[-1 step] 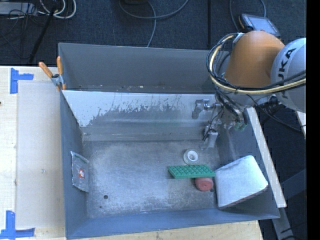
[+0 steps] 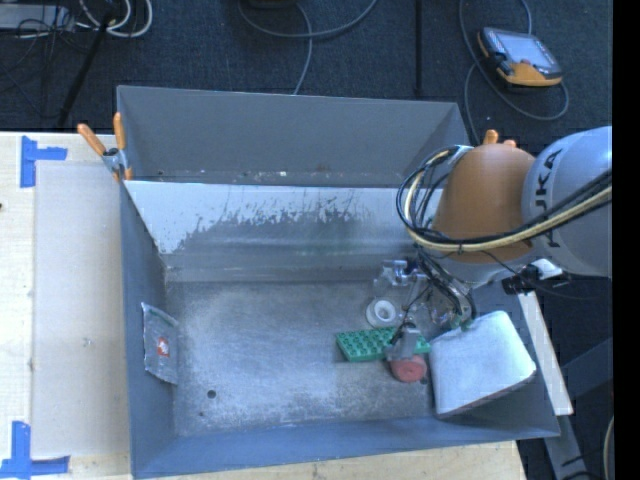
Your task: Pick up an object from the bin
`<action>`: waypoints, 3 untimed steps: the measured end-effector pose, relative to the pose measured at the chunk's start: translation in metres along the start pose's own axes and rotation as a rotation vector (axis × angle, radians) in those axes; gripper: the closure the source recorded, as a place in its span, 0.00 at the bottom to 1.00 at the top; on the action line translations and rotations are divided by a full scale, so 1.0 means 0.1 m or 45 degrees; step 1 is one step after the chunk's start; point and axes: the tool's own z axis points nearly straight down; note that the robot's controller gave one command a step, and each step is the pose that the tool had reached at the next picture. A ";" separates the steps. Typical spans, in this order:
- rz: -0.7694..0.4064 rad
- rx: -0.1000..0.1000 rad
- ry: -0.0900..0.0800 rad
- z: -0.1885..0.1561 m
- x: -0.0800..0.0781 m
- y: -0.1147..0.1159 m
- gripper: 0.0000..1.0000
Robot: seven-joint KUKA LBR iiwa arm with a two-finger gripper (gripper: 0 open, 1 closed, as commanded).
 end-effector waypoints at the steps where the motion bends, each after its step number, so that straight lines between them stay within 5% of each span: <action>1: -0.083 0.002 -0.022 0.49 0.06 0.05 0.00; 2: -0.084 0.003 -0.035 0.44 0.02 0.04 1.00; 3: -0.064 0.003 -0.027 -1.08 0.04 0.05 1.00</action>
Offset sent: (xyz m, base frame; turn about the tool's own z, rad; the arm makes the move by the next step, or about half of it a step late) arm -0.0073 0.0039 -0.0486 -0.0652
